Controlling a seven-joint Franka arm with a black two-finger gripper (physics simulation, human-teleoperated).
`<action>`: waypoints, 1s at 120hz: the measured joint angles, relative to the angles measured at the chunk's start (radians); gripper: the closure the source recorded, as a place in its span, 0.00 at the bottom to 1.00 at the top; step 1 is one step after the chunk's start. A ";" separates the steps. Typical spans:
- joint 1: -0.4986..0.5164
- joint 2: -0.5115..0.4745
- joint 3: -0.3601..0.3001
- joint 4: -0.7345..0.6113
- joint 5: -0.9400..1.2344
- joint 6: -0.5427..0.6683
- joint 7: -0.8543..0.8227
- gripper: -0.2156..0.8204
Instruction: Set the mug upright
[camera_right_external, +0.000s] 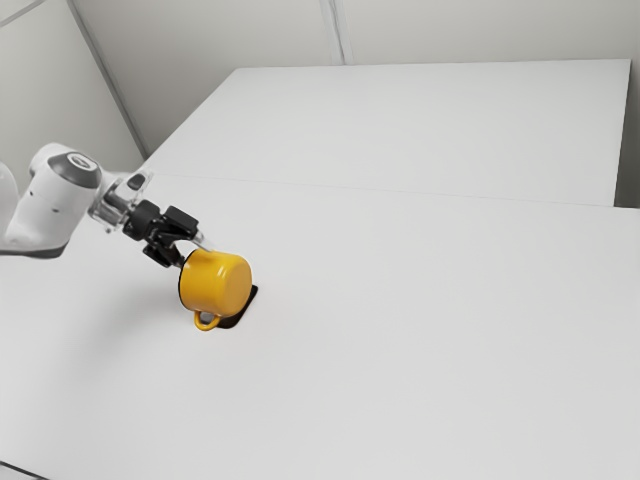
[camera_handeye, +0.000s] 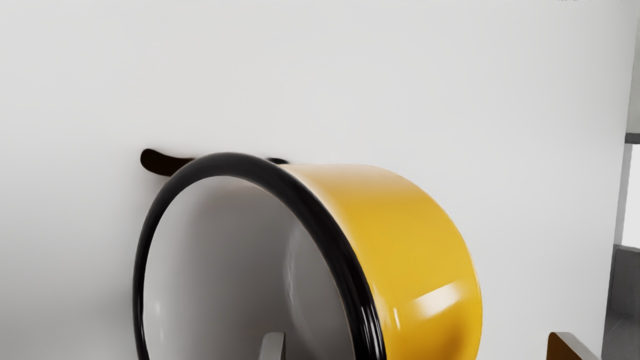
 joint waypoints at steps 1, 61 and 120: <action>0.001 0.000 0.000 -0.001 -0.004 0.000 0.002 0.25; 0.010 -0.002 0.000 -0.053 -0.146 -0.003 0.122 0.72; -0.019 -0.101 -0.004 -0.051 -0.104 0.015 0.167 0.95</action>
